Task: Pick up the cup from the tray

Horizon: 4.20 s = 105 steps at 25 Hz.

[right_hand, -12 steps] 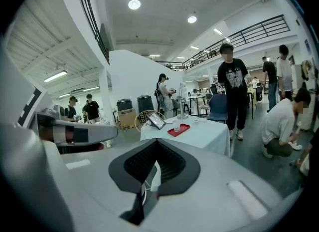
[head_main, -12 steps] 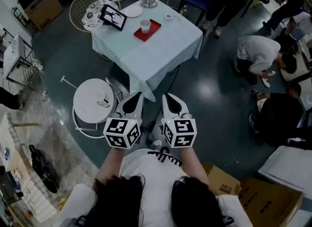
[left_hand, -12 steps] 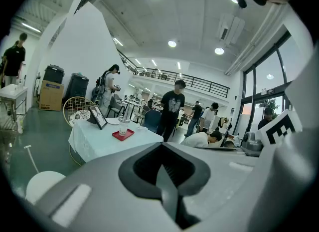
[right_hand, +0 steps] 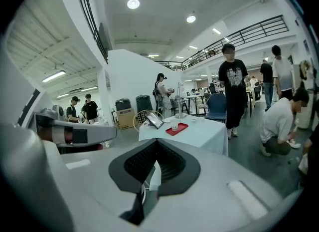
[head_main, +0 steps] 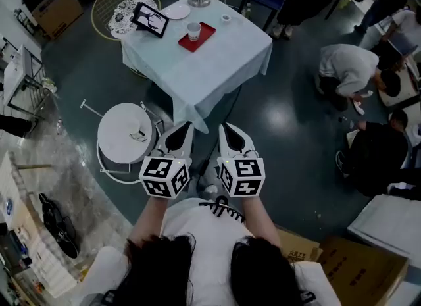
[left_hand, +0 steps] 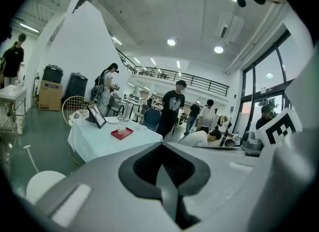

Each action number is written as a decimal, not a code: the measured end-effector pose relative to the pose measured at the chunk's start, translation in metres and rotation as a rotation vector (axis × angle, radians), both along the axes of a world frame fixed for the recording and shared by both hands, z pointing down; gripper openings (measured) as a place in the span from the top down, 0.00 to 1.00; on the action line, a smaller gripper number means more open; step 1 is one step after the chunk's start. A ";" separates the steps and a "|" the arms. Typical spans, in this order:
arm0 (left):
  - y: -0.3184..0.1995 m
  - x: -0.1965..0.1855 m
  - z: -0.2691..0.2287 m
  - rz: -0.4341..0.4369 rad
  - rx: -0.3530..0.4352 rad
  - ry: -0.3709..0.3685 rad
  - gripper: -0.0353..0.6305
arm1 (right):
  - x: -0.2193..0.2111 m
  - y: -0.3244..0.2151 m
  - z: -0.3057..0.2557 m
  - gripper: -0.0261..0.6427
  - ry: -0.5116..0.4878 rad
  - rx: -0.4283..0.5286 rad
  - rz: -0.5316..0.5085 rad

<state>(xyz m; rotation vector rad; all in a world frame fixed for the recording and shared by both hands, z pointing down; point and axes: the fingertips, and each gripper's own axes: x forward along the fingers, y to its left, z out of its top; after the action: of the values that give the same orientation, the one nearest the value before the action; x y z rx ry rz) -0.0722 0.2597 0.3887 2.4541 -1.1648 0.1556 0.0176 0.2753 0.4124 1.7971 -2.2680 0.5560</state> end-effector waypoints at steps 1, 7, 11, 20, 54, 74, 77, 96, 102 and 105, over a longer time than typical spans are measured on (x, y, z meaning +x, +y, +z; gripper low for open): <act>0.000 0.000 0.000 -0.004 -0.001 0.002 0.95 | 0.002 0.000 -0.001 0.93 -0.015 0.004 0.004; 0.001 0.000 -0.002 -0.032 0.002 0.008 0.95 | 0.008 0.004 -0.011 0.80 -0.084 0.026 -0.050; -0.002 -0.003 0.005 -0.056 0.006 0.007 0.95 | 0.007 0.003 -0.009 0.73 -0.082 0.040 -0.095; -0.029 -0.010 0.003 -0.064 0.030 -0.001 0.95 | 0.000 -0.024 -0.008 0.69 -0.043 0.046 -0.112; -0.256 -0.033 0.021 0.047 -0.025 -0.047 0.95 | 0.015 -0.234 0.002 0.63 0.017 0.005 0.072; -0.319 -0.048 0.017 0.022 0.002 -0.047 0.95 | -0.004 -0.298 0.001 0.57 0.025 0.036 0.040; -0.338 -0.048 0.022 -0.014 0.010 -0.048 0.95 | -0.008 -0.323 0.005 0.54 0.038 0.048 -0.020; -0.447 -0.018 0.062 -0.122 -0.131 -0.146 0.95 | -0.014 -0.483 0.060 0.37 0.127 0.003 -0.241; -0.475 -0.005 0.073 -0.169 -0.183 -0.145 0.95 | -0.017 -0.521 0.099 0.33 0.149 -0.070 -0.314; -0.487 -0.001 0.079 -0.189 -0.199 -0.154 0.95 | -0.019 -0.532 0.121 0.32 0.159 -0.116 -0.359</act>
<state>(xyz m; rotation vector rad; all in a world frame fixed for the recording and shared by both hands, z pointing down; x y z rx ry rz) -0.0736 -0.2276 0.4675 2.1774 -1.3685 0.3902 -0.0018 -0.2570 0.5333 1.2881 -2.3172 0.4488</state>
